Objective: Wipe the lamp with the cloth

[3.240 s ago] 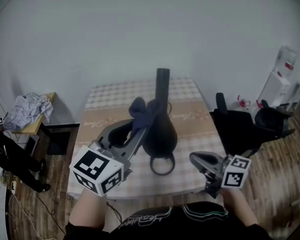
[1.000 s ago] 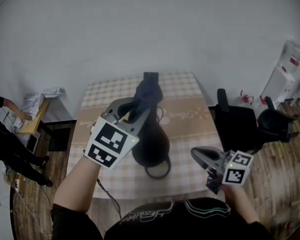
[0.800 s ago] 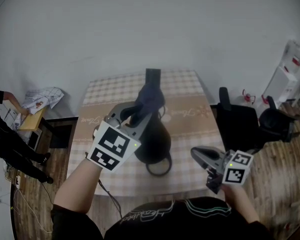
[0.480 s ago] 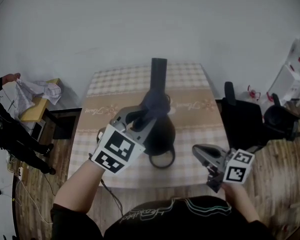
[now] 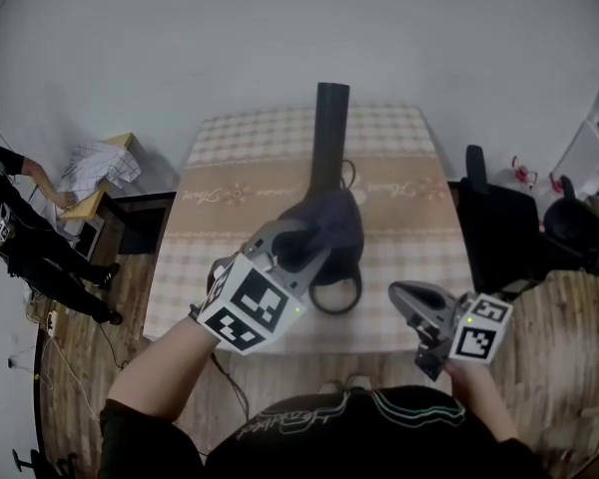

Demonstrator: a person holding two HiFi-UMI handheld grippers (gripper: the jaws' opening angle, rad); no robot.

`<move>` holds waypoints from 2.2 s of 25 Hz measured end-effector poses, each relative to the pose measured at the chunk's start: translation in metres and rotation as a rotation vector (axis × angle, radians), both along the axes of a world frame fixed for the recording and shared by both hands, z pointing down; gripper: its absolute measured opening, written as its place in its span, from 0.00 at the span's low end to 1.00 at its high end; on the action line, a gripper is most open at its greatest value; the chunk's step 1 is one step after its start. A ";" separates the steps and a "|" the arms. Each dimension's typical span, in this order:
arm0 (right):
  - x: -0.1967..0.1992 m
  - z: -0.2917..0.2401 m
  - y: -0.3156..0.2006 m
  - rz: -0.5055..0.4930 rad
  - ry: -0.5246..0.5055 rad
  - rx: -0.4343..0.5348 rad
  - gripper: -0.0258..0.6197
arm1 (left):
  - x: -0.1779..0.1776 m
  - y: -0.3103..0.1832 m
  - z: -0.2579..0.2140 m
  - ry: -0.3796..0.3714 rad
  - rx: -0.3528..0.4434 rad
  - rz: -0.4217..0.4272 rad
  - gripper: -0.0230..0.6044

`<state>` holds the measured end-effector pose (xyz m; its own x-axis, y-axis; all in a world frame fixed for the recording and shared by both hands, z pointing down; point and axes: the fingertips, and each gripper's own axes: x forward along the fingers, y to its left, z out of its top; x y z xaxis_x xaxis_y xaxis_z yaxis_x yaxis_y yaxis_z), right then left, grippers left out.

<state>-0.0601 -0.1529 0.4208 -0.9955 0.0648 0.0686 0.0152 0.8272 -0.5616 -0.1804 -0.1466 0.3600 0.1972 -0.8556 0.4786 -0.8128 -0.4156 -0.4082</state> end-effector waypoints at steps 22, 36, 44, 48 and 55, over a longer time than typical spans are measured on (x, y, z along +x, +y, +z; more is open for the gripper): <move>0.001 0.016 0.009 -0.097 0.007 -0.056 0.06 | 0.035 0.058 0.080 0.201 -0.181 -0.040 0.15; 0.001 0.020 -0.004 -0.134 0.011 -0.046 0.06 | 0.042 0.110 0.082 0.664 -0.154 -0.073 0.15; -0.018 -0.011 0.004 -0.065 0.013 0.029 0.06 | 0.000 0.116 0.040 0.889 -0.033 0.037 0.15; -0.038 -0.027 0.015 -0.010 -0.002 0.069 0.06 | -0.024 0.115 0.025 0.882 -0.020 0.111 0.15; -0.057 -0.047 0.026 0.151 0.004 0.090 0.06 | -0.069 0.095 0.000 0.916 0.000 0.180 0.15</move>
<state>-0.1173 -0.1269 0.3738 -0.9932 -0.0917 0.0717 -0.1150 0.8671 -0.4847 -0.2489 -0.0513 0.3601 0.6273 -0.7756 0.0708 -0.7410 -0.5665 0.3605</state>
